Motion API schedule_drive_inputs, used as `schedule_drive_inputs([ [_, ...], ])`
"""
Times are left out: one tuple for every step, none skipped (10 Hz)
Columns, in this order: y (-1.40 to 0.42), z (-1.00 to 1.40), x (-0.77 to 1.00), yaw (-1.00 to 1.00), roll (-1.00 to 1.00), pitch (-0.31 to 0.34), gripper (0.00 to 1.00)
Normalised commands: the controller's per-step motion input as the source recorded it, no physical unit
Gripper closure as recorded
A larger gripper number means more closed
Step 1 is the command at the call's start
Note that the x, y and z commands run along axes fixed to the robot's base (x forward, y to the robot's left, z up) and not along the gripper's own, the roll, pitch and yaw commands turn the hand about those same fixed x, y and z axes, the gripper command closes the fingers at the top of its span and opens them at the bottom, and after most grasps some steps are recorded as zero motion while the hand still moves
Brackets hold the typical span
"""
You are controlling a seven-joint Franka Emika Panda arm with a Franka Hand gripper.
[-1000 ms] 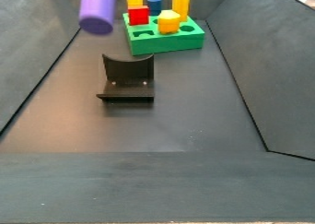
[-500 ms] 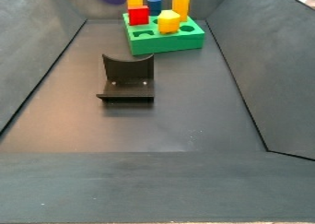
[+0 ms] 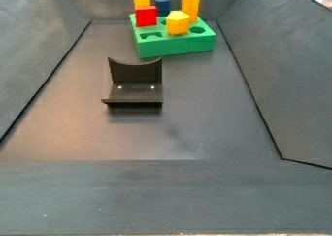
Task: Pick up the round object. Move up. Place the round object on the fixture. Regrasp the round object. Move to above the board. Insert the round object.
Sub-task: Move to above the board, then insert the round object.
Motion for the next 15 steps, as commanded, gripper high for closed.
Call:
schedule_drive_inputs([
  [-1.00,0.32,-0.69,-0.11,-1.00,0.105,1.00],
  [-1.00,0.32,-0.71,-0.10,-1.00,0.102,1.00],
  [-0.78,0.26,-0.61,-0.09,-1.00,0.088,1.00],
  [-0.58,0.19,-0.48,-0.08,-1.00,0.077,1.00],
  [-0.27,0.09,-0.27,-0.05,-0.77,0.047,1.00],
  [-0.14,0.05,-0.16,-0.03,-0.56,0.024,1.00],
  [-0.07,0.03,-0.10,-0.02,-0.34,0.006,1.00],
  [-0.05,0.02,-0.08,-0.01,-0.26,-0.009,1.00],
  [-0.01,-0.02,0.00,0.00,0.00,0.000,1.00],
  [-0.13,-0.11,0.07,0.00,0.00,0.000,1.00],
  [-0.27,-0.19,0.09,-0.07,0.01,0.000,1.00],
  [-0.34,-0.26,0.09,-0.11,0.00,0.000,1.00],
  [-0.33,-0.31,0.07,-0.11,0.00,-0.034,1.00],
  [-0.31,-0.37,0.10,-0.12,0.00,-0.036,1.00],
  [-0.31,-0.43,0.15,-0.24,0.02,0.000,1.00],
])
